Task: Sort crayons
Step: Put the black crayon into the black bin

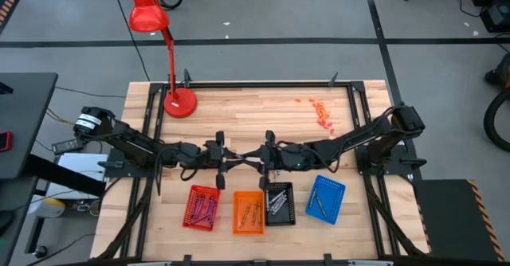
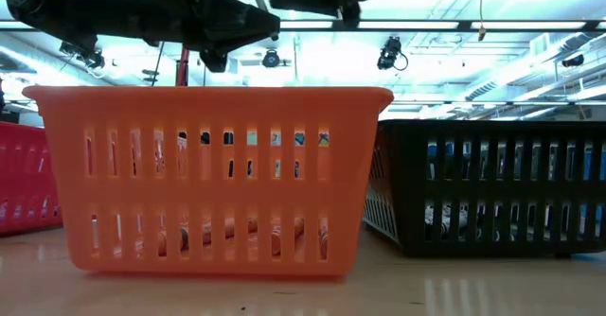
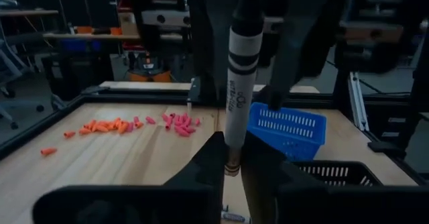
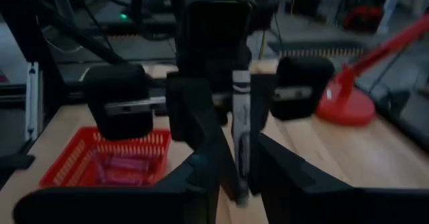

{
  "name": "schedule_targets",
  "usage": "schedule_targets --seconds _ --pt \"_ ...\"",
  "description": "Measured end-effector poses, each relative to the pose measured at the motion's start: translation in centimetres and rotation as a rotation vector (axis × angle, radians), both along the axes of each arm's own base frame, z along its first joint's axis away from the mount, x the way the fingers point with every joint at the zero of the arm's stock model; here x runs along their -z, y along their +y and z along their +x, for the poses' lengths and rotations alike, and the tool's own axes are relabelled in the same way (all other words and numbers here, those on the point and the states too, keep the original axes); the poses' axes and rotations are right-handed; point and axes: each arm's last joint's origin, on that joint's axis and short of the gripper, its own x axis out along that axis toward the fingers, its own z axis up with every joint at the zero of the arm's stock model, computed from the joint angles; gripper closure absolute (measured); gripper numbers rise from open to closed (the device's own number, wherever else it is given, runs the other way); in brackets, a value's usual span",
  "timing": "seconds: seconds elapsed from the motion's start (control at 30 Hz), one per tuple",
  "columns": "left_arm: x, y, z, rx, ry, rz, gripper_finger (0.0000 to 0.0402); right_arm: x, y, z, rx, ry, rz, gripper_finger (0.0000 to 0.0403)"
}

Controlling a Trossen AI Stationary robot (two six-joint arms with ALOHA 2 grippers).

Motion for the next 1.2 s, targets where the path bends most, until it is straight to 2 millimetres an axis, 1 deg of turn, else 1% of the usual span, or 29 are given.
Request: schedule_targets --seconds 0.1,0.2,0.43,0.53,0.67,0.8,1.0,1.2 --pt "0.1 0.0 0.0 0.0 0.008 -0.001 0.035 -0.2 -0.1 -0.6 0.013 0.043 0.044 0.0304" --pt "0.1 0.1 0.0 -0.003 0.008 -0.001 0.0353 -0.3 0.0 -0.7 0.01 0.041 0.052 0.0303" --pt "0.1 0.1 0.0 -0.003 0.007 0.002 0.0359 -0.5 -0.1 -0.6 -0.003 0.03 -0.03 0.0298" --pt "0.0 0.1 0.0 -0.003 0.001 0.005 0.0358 -0.5 -0.4 -0.2 -0.003 0.001 -0.06 0.0283" --pt "-0.2 0.0 0.0 0.034 -0.022 0.041 0.0358 0.1 -0.9 0.5 0.005 -0.013 -0.062 0.0255" --pt "-0.6 0.1 0.0 0.042 -0.053 0.063 0.0357 -0.1 -1.4 0.9 -0.04 -0.055 -0.057 0.024" --pt "-0.7 0.5 0.1 0.026 -0.066 0.063 0.0357 -0.6 -1.6 1.0 -0.067 -0.11 -0.057 0.0246" --pt "-1.1 0.5 0.1 0.022 -0.106 0.09 0.0357 -0.7 -2.0 1.1 -0.073 -0.116 -0.063 0.0283"
